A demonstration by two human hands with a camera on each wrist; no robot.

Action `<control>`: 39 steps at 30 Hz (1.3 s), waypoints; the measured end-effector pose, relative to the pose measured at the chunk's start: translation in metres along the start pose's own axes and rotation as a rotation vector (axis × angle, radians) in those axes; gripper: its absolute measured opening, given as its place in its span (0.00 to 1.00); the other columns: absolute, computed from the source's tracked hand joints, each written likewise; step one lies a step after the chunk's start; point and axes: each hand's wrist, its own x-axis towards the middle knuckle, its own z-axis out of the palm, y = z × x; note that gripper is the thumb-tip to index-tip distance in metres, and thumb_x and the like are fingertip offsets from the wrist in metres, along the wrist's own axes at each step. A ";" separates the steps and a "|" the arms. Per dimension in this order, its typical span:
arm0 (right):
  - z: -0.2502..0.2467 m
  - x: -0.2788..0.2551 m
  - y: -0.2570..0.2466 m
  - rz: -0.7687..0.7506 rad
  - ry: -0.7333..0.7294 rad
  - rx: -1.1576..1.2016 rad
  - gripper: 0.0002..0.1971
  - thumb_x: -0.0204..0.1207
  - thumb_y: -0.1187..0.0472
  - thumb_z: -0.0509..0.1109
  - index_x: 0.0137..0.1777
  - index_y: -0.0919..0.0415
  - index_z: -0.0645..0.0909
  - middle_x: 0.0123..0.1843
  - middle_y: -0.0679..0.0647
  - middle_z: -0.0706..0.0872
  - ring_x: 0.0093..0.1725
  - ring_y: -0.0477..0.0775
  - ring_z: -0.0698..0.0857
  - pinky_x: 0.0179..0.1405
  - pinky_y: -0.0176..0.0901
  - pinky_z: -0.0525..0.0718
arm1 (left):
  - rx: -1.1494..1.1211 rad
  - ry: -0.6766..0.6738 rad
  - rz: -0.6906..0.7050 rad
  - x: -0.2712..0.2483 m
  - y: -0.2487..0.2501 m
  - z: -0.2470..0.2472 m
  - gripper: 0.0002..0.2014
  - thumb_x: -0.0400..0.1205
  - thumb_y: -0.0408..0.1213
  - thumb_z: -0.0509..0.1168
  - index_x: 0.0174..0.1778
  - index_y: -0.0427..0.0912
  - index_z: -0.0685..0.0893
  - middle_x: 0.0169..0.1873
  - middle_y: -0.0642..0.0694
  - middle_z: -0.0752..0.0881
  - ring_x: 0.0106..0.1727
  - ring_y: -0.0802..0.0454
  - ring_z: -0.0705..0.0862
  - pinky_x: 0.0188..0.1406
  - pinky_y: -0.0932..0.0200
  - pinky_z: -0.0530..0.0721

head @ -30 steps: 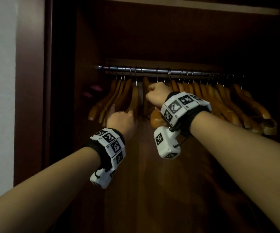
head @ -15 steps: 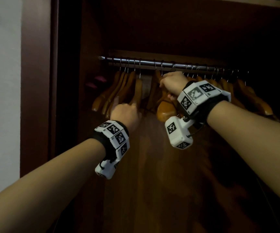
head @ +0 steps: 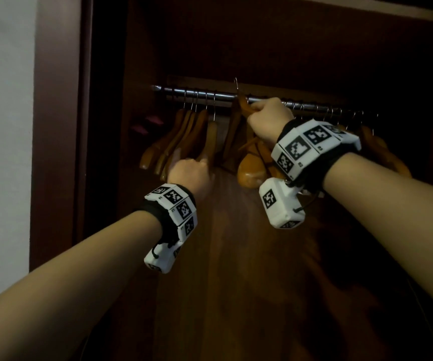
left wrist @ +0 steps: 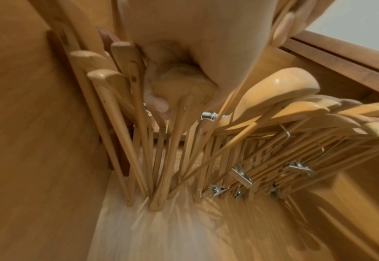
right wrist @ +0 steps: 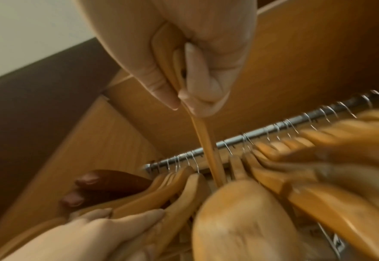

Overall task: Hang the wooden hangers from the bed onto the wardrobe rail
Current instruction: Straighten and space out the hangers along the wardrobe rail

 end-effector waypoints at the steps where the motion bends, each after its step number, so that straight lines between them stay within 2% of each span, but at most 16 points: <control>1: -0.002 -0.001 -0.003 -0.010 0.003 0.000 0.18 0.78 0.62 0.60 0.67 0.56 0.80 0.52 0.58 0.85 0.47 0.57 0.80 0.43 0.43 0.76 | -0.005 -0.005 0.003 0.000 0.000 -0.001 0.23 0.85 0.49 0.50 0.76 0.45 0.68 0.49 0.42 0.87 0.59 0.43 0.83 0.81 0.46 0.46; 4: -0.009 -0.010 -0.008 -0.026 0.019 0.012 0.18 0.78 0.63 0.60 0.67 0.58 0.78 0.51 0.59 0.86 0.44 0.58 0.83 0.39 0.44 0.77 | -0.015 -0.023 0.008 -0.001 0.000 -0.004 0.24 0.86 0.48 0.50 0.77 0.45 0.66 0.48 0.41 0.87 0.59 0.42 0.83 0.82 0.45 0.45; 7: -0.018 -0.019 -0.013 -0.049 0.055 0.019 0.17 0.80 0.62 0.59 0.68 0.57 0.77 0.42 0.54 0.84 0.33 0.53 0.81 0.29 0.40 0.78 | -0.012 -0.029 0.018 -0.002 0.000 -0.005 0.23 0.86 0.47 0.50 0.76 0.44 0.66 0.49 0.41 0.88 0.58 0.42 0.84 0.81 0.45 0.46; 9: -0.021 -0.026 -0.017 -0.047 0.073 0.038 0.18 0.81 0.62 0.59 0.70 0.56 0.75 0.42 0.53 0.83 0.34 0.52 0.81 0.27 0.39 0.77 | -0.014 -0.033 0.024 -0.002 0.000 -0.006 0.23 0.86 0.47 0.49 0.76 0.43 0.66 0.48 0.41 0.88 0.58 0.42 0.84 0.81 0.45 0.46; 13: -0.013 -0.038 -0.022 -0.009 0.070 0.096 0.20 0.80 0.62 0.59 0.72 0.55 0.74 0.54 0.57 0.84 0.50 0.59 0.83 0.45 0.46 0.81 | -0.030 -0.040 0.023 -0.003 -0.001 -0.015 0.21 0.86 0.46 0.50 0.74 0.43 0.68 0.49 0.41 0.88 0.58 0.42 0.84 0.80 0.46 0.47; 17: 0.009 -0.048 -0.019 0.028 0.040 0.141 0.25 0.81 0.62 0.59 0.79 0.52 0.65 0.66 0.58 0.81 0.58 0.57 0.82 0.52 0.45 0.81 | -0.055 -0.049 0.032 -0.003 -0.005 -0.021 0.19 0.86 0.45 0.51 0.71 0.43 0.70 0.51 0.40 0.87 0.59 0.41 0.84 0.79 0.46 0.51; 19: 0.016 -0.049 -0.015 0.037 0.027 0.143 0.26 0.81 0.62 0.59 0.79 0.51 0.64 0.68 0.58 0.80 0.58 0.57 0.83 0.50 0.44 0.81 | -0.047 -0.052 0.027 -0.001 -0.005 -0.021 0.20 0.86 0.46 0.51 0.71 0.43 0.71 0.52 0.40 0.87 0.59 0.41 0.84 0.78 0.46 0.53; 21: 0.020 -0.049 -0.012 0.048 0.015 0.145 0.25 0.82 0.62 0.58 0.80 0.51 0.63 0.69 0.57 0.79 0.58 0.56 0.82 0.44 0.40 0.80 | -0.034 -0.045 0.029 0.001 -0.005 -0.022 0.20 0.86 0.46 0.50 0.71 0.44 0.71 0.51 0.41 0.88 0.59 0.42 0.84 0.79 0.46 0.50; 26: 0.032 -0.043 -0.002 0.092 -0.008 0.166 0.26 0.83 0.64 0.57 0.81 0.51 0.62 0.74 0.58 0.74 0.67 0.58 0.79 0.49 0.35 0.73 | -0.010 -0.039 0.020 0.003 -0.005 -0.020 0.21 0.86 0.46 0.49 0.75 0.46 0.67 0.50 0.42 0.88 0.58 0.44 0.84 0.80 0.45 0.47; 30: 0.039 -0.033 0.001 0.115 -0.014 0.186 0.26 0.82 0.63 0.58 0.80 0.50 0.63 0.73 0.57 0.75 0.66 0.58 0.79 0.49 0.37 0.75 | 0.000 -0.019 0.024 0.003 -0.008 -0.014 0.21 0.85 0.40 0.50 0.76 0.47 0.67 0.49 0.43 0.88 0.58 0.44 0.84 0.81 0.46 0.48; 34: 0.037 -0.021 0.001 0.079 -0.051 0.152 0.26 0.82 0.64 0.58 0.80 0.51 0.63 0.72 0.57 0.76 0.63 0.57 0.81 0.44 0.36 0.75 | 0.007 0.003 0.025 -0.001 -0.007 -0.010 0.22 0.86 0.42 0.49 0.78 0.47 0.64 0.50 0.43 0.87 0.59 0.45 0.84 0.82 0.47 0.47; 36: 0.036 -0.017 0.001 0.069 -0.072 0.134 0.26 0.82 0.65 0.58 0.80 0.52 0.65 0.72 0.57 0.76 0.64 0.57 0.81 0.46 0.36 0.77 | 0.019 0.013 0.029 -0.001 -0.007 -0.010 0.22 0.86 0.44 0.49 0.78 0.47 0.64 0.50 0.43 0.87 0.59 0.45 0.84 0.81 0.47 0.46; 39: 0.039 -0.011 0.003 0.094 -0.070 0.131 0.25 0.82 0.66 0.57 0.79 0.55 0.65 0.74 0.58 0.74 0.71 0.58 0.75 0.61 0.41 0.76 | 0.019 0.010 0.022 -0.002 -0.007 -0.011 0.23 0.86 0.47 0.48 0.78 0.48 0.65 0.50 0.42 0.87 0.59 0.45 0.84 0.80 0.47 0.46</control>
